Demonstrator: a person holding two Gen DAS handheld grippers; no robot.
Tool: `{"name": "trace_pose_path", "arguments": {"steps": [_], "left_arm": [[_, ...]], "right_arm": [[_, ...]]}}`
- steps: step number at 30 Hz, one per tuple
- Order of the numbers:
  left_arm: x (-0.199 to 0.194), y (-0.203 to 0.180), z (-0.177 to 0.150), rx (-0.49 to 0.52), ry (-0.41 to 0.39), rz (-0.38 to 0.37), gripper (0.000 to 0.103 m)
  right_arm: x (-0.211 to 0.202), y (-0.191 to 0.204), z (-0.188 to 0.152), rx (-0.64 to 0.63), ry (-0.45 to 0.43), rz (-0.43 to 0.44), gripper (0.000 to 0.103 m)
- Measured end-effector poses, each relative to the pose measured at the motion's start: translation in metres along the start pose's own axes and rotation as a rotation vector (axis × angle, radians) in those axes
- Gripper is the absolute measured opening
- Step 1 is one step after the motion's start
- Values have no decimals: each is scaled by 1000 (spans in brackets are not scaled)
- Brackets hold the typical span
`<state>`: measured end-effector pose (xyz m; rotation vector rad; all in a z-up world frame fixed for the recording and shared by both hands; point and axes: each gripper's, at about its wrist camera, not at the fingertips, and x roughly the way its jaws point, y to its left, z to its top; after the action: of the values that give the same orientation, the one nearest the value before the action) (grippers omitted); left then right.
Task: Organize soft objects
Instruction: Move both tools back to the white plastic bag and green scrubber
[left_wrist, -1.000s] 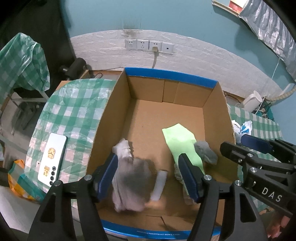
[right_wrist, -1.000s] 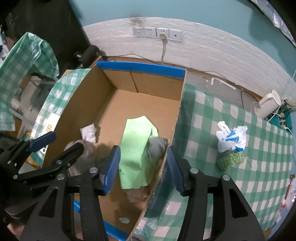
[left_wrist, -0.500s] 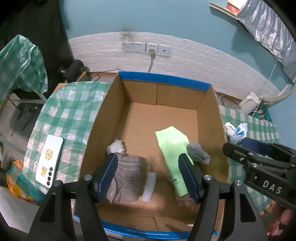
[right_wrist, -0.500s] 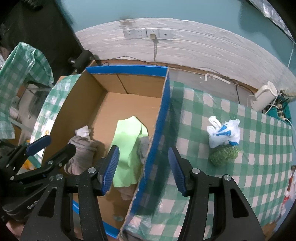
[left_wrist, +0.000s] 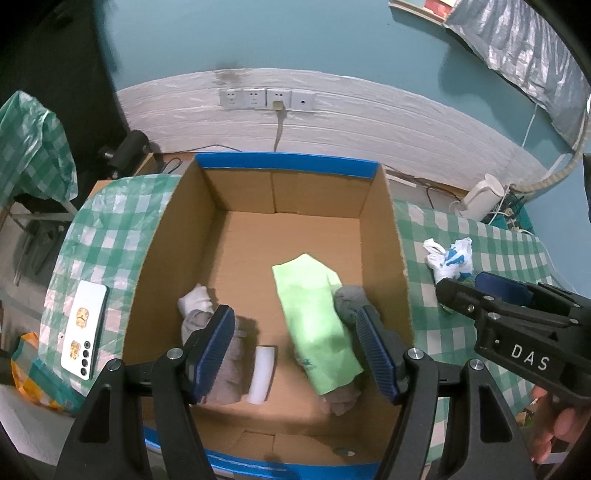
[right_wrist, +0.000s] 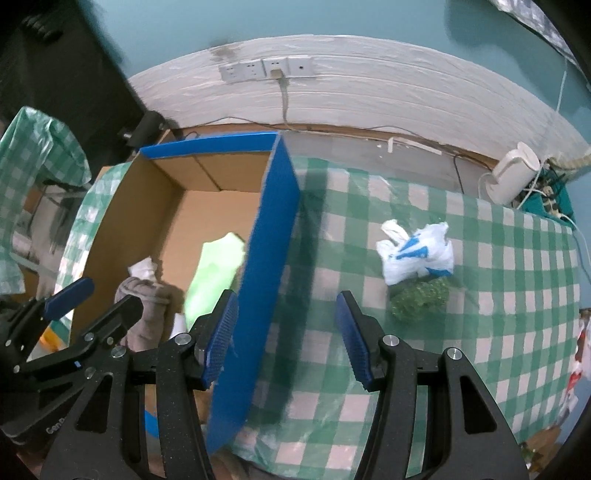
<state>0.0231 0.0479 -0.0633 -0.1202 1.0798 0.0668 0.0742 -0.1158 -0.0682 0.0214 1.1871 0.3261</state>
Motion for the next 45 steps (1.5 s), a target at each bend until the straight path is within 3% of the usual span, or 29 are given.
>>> {"name": "trace_pose_path", "arguments": {"steps": [18, 25, 30, 34, 45], "left_arm": [[10, -45, 4, 45, 17, 5, 70], [13, -67, 11, 69, 19, 11, 70], [22, -83, 18, 83, 65, 13, 71], [29, -89, 25, 77, 106, 18, 71], [58, -140, 57, 288, 84, 114, 71]], "right_arm": [[-7, -54, -13, 77, 0, -37, 56], [-8, -79, -17, 78, 3, -110, 57], [-5, -97, -13, 72, 33, -153, 64], [-2, -117, -6, 104, 62, -164, 64], [33, -143, 10, 136, 157, -219, 64]]}}
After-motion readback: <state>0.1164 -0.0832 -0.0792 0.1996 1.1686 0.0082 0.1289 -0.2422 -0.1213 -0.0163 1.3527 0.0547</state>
